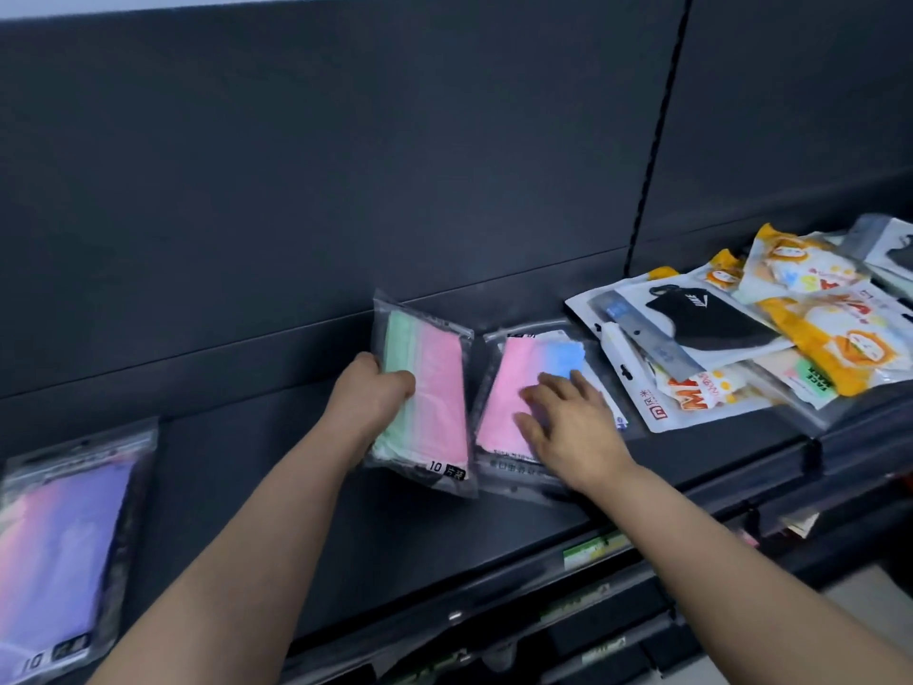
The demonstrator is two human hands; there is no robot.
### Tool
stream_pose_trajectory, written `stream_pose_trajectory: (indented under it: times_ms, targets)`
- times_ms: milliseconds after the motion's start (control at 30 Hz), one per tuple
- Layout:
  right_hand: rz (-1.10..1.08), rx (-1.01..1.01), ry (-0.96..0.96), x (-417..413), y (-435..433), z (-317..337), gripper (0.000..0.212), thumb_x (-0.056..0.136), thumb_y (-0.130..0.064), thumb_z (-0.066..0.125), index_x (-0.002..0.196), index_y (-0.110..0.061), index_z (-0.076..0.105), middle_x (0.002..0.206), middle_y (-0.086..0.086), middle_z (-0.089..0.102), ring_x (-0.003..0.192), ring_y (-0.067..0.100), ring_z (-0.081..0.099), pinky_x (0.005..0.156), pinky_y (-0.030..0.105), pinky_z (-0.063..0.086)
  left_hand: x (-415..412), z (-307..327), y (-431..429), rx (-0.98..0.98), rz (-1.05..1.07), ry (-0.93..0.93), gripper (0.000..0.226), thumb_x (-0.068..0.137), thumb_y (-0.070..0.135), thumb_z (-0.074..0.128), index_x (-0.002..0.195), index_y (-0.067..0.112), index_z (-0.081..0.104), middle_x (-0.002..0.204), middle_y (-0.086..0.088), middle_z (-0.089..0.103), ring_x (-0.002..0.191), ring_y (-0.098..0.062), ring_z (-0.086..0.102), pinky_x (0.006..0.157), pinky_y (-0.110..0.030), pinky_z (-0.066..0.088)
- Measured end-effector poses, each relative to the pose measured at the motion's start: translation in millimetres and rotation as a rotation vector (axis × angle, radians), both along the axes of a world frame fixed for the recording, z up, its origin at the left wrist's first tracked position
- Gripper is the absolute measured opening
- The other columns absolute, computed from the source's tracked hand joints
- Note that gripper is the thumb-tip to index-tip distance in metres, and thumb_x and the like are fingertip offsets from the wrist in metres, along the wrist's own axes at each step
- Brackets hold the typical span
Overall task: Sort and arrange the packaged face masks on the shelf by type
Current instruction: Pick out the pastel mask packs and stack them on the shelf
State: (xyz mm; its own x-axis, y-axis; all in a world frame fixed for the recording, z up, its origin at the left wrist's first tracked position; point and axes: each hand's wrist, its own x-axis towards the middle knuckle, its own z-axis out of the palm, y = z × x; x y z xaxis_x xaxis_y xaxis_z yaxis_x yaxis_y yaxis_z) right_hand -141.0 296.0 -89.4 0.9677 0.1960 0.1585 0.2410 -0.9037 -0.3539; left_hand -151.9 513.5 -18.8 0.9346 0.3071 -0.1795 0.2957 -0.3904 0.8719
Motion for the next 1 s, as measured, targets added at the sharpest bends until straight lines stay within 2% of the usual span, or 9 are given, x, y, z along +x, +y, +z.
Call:
stream_pose_trajectory:
  times_ms: [133, 233, 300, 433, 533, 600, 767, 933, 1000]
  targets:
    - [0.01, 0.181, -0.011, -5, 7, 1, 0.026, 0.085, -0.038, 0.063, 0.102, -0.019, 0.06, 0.112, 0.002, 0.055, 0.11, 0.027, 0.053, 0.095, 0.032, 0.04, -1, 0, 4, -0.026, -0.019, -0.011, 0.029, 0.073, 0.016, 0.059, 0.101, 0.01, 0.052, 0.098, -0.012, 0.064, 0.085, -0.032, 0.066, 0.079, -0.051, 0.057]
    - [-0.221, 0.026, 0.092, -10, 5, 8, 0.073, 0.079, -0.063, 0.058, 0.132, -0.016, 0.042, 0.134, 0.01, 0.044, 0.124, 0.03, 0.042, 0.101, 0.04, 0.036, -3, -3, 8, 0.0, -0.02, -0.004, 0.036, 0.069, 0.021, 0.06, 0.102, 0.011, 0.051, 0.1, -0.011, 0.065, 0.087, -0.031, 0.066, 0.081, -0.05, 0.057]
    - [-0.27, -0.119, 0.184, -11, 5, 16, 0.088, 0.077, -0.072, 0.051, 0.14, -0.014, 0.031, 0.141, 0.012, 0.04, 0.13, 0.031, 0.036, 0.102, 0.044, 0.036, -7, -8, 11, 0.026, -0.018, 0.0, 0.032, 0.078, 0.017, 0.063, 0.105, 0.009, 0.05, 0.103, -0.011, 0.064, 0.088, -0.029, 0.066, 0.082, -0.048, 0.056]
    - [-0.228, 0.008, 0.354, -10, 3, 33, 0.082, 0.076, -0.058, 0.066, 0.135, -0.012, 0.033, 0.136, 0.012, 0.042, 0.124, 0.031, 0.044, 0.094, 0.041, 0.043, -19, -13, 11, 0.055, -0.009, -0.008, 0.036, 0.084, 0.017, 0.066, 0.114, 0.01, 0.048, 0.106, -0.008, 0.063, 0.092, -0.027, 0.066, 0.084, -0.046, 0.056]
    - [-0.193, 0.013, 0.452, -16, 1, 40, 0.065, 0.082, -0.049, 0.064, 0.131, -0.015, 0.038, 0.13, 0.006, 0.052, 0.115, 0.028, 0.053, 0.085, 0.036, 0.043, -32, -11, 7, 0.079, 0.015, -0.078, 0.039, 0.083, 0.019, 0.07, 0.116, 0.015, 0.049, 0.11, -0.006, 0.064, 0.094, -0.026, 0.066, 0.086, -0.046, 0.055]
    - [-0.209, 0.069, 0.4, -22, 1, 42, 0.059, 0.088, -0.041, 0.058, 0.137, -0.018, 0.034, 0.131, 0.007, 0.054, 0.117, 0.031, 0.053, 0.085, 0.037, 0.043, -43, -8, 6, 0.106, 0.038, -0.109, 0.04, 0.082, 0.021, 0.071, 0.116, 0.015, 0.05, 0.11, -0.004, 0.065, 0.094, -0.026, 0.066, 0.086, -0.046, 0.055]
    - [-0.199, 0.487, 0.093, -33, 8, 53, 0.065, 0.093, -0.02, 0.051, 0.148, -0.018, 0.015, 0.126, 0.014, 0.058, 0.11, 0.039, 0.056, 0.085, 0.041, 0.044, -78, -1, 16, 0.198, 0.194, -0.141, 0.038, 0.081, 0.025, 0.072, 0.11, 0.015, 0.049, 0.102, 0.001, 0.063, 0.093, -0.023, 0.063, 0.085, -0.041, 0.054]
    - [0.056, 0.717, 0.302, -50, 56, 50, 0.063, 0.086, -0.009, 0.045, 0.142, -0.032, 0.028, 0.116, 0.0, 0.058, 0.093, 0.023, 0.056, 0.084, 0.036, 0.046, -119, -2, 51, 0.014, 0.332, -0.052, 0.037, 0.08, 0.004, 0.063, 0.116, 0.004, 0.05, 0.103, -0.012, 0.065, 0.086, -0.029, 0.066, 0.067, -0.037, 0.057]
    - [0.147, 0.741, 0.335, -62, 80, 50, 0.065, 0.086, -0.006, 0.044, 0.141, -0.035, 0.029, 0.111, -0.006, 0.057, 0.092, 0.02, 0.054, 0.08, 0.033, 0.045, -135, 0, 69, 0.064, 0.348, -0.048, 0.036, 0.078, 0.004, 0.063, 0.112, 0.006, 0.052, 0.094, -0.013, 0.065, 0.079, -0.03, 0.065, 0.061, -0.036, 0.054]
